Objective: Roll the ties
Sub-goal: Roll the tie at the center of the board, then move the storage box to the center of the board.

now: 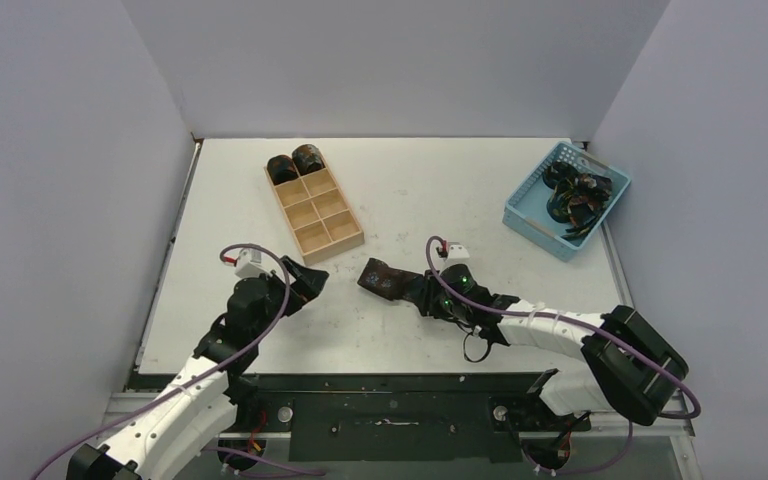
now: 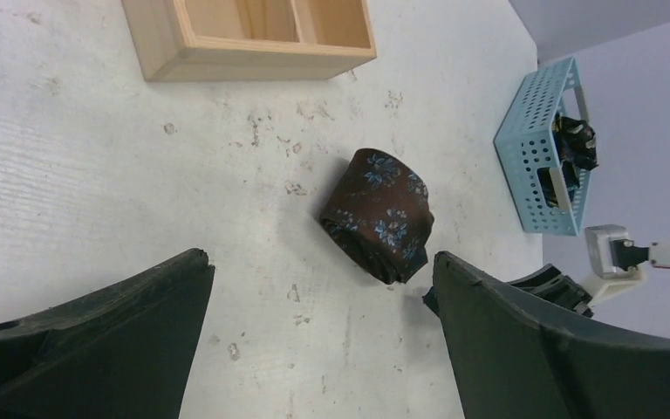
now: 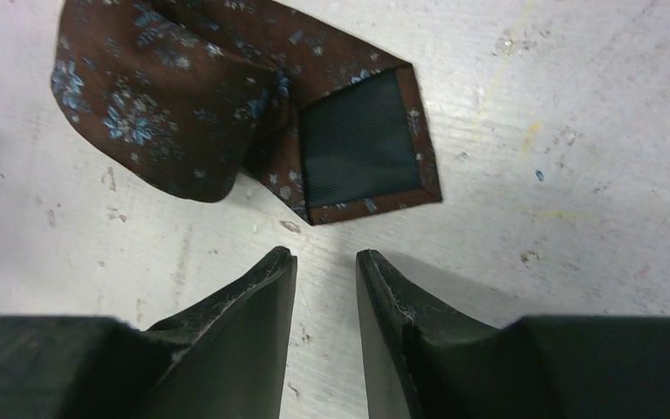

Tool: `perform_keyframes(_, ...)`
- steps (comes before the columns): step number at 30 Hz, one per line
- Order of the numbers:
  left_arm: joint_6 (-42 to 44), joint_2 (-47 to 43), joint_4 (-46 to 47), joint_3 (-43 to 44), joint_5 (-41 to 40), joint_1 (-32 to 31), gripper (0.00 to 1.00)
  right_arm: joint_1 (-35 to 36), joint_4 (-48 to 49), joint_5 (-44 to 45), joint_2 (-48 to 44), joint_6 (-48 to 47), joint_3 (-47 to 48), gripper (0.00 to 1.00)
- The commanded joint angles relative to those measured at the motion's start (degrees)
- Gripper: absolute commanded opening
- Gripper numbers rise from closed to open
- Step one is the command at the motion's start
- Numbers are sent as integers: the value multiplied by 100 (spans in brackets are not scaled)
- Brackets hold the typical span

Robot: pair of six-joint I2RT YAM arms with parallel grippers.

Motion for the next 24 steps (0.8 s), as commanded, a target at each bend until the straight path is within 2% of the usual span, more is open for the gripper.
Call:
perform_keyframes(1, 133, 199, 127, 200, 294, 40, 96, 10, 555, 162, 201, -39, 232, 32)
perform_keyframes(6, -204, 111, -133, 169, -412, 83, 96, -255, 297, 191, 646, -43, 479, 30)
perform_keyframes(10, -226, -20, 262, 18, -264, 96, 96, -474, 213, 103, 903, -137, 632, 29)
perform_keyframes(14, -262, 163, 226, 28, -308, 99, 96, -619, 279, 75, 1304, -208, 846, 28)
perform_keyframes(21, -516, 814, 1361, -105, 291, 93, 96, -883, 205, -21, 1503, -268, 1150, 29)
perform_keyframes(24, -329, 1350, 1701, 161, 661, 64, 96, -884, 178, -238, 1127, -154, 1088, 35)
